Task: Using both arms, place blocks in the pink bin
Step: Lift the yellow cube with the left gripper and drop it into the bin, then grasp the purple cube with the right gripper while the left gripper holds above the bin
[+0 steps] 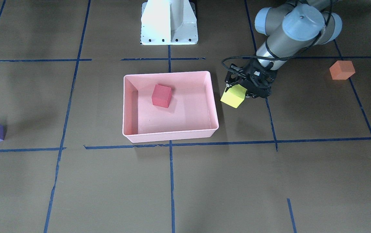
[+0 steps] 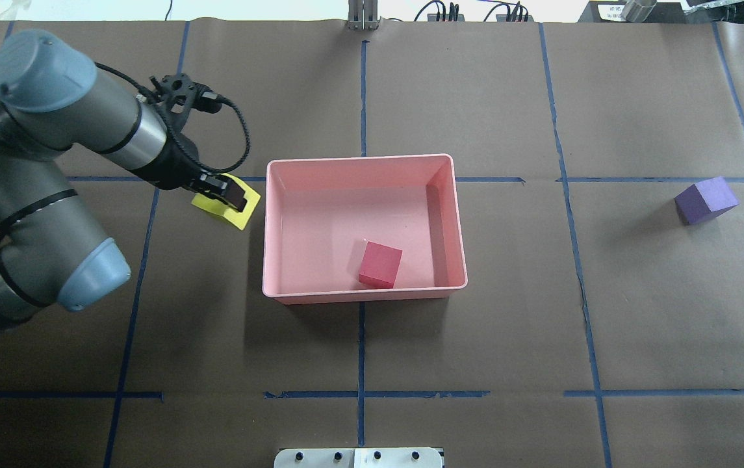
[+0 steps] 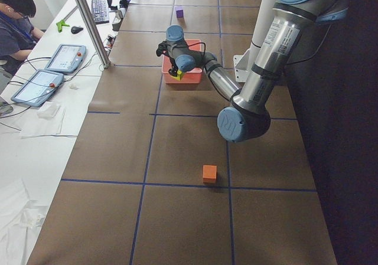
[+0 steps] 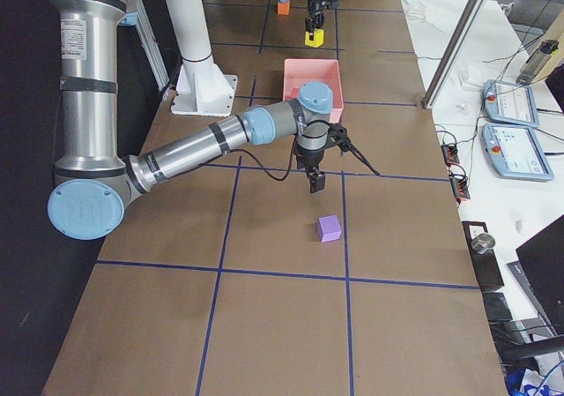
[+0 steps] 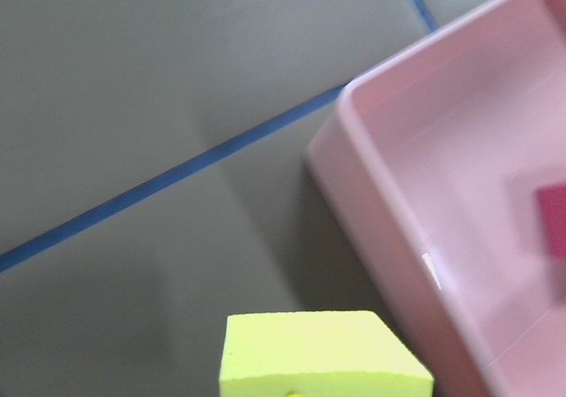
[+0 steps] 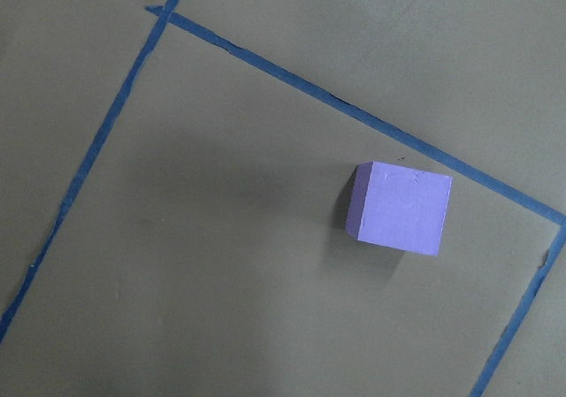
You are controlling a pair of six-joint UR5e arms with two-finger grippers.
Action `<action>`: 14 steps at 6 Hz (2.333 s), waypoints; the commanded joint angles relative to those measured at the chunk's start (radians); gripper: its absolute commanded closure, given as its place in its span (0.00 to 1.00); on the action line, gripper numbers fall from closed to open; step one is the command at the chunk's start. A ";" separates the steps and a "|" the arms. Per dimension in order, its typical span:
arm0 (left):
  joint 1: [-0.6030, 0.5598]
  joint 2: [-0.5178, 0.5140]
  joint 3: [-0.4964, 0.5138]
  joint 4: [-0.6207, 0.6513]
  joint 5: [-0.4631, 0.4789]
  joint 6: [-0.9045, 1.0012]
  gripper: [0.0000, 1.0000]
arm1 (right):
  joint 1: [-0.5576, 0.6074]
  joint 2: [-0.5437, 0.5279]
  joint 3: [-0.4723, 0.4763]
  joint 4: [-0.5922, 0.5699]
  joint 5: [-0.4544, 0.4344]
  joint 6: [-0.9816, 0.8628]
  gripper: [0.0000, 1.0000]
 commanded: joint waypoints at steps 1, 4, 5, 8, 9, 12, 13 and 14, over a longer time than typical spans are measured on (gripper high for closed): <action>0.105 -0.171 0.054 0.086 0.104 -0.219 0.24 | 0.042 -0.007 -0.042 0.001 0.007 -0.115 0.00; 0.125 -0.177 0.059 0.086 0.119 -0.272 0.00 | 0.045 -0.033 -0.188 0.194 0.001 -0.121 0.00; 0.125 -0.175 0.059 0.086 0.119 -0.271 0.00 | 0.033 -0.021 -0.282 0.365 -0.002 0.042 0.00; 0.128 -0.175 0.056 0.086 0.121 -0.269 0.00 | -0.068 0.107 -0.459 0.463 -0.034 0.173 0.00; 0.130 -0.175 0.056 0.086 0.121 -0.269 0.00 | -0.090 0.138 -0.479 0.463 -0.037 0.182 0.00; 0.131 -0.174 0.056 0.086 0.121 -0.269 0.00 | -0.168 0.172 -0.565 0.465 -0.088 0.203 0.00; 0.131 -0.172 0.056 0.086 0.122 -0.269 0.00 | -0.188 0.172 -0.587 0.463 -0.121 0.203 0.00; 0.131 -0.171 0.056 0.086 0.122 -0.269 0.00 | -0.206 0.176 -0.589 0.463 -0.124 0.205 0.03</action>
